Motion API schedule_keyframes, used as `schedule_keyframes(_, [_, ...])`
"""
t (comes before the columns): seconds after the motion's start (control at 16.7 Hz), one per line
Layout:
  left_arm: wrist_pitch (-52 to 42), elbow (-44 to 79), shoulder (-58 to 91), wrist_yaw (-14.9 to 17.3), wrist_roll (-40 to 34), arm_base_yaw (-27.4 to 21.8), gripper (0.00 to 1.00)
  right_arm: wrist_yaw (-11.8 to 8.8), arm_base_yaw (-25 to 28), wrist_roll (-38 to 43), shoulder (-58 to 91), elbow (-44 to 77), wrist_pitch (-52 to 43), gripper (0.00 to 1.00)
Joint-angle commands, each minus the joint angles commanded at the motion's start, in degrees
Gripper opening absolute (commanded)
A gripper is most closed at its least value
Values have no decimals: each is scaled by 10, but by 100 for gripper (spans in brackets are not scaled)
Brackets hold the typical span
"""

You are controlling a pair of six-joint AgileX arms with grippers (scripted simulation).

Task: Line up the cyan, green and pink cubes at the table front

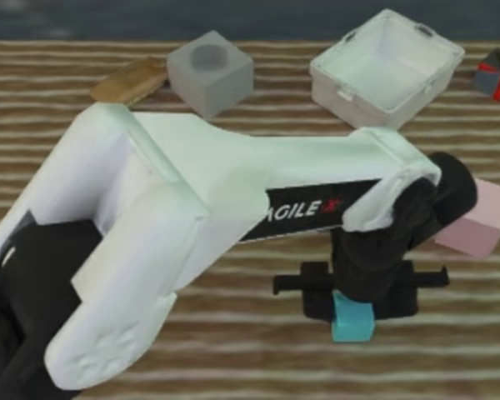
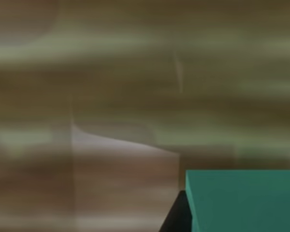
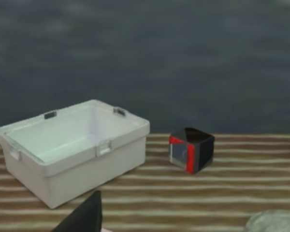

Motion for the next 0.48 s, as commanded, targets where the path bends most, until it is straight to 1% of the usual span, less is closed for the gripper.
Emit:
schedule_keyframes(0.06, [0, 0, 0, 0, 0, 0, 0, 0, 0, 0, 0, 0, 0, 100])
schedule_keyframes(0.48, [0, 0, 0, 0, 0, 0, 53, 0, 0, 0, 0, 0, 0, 100])
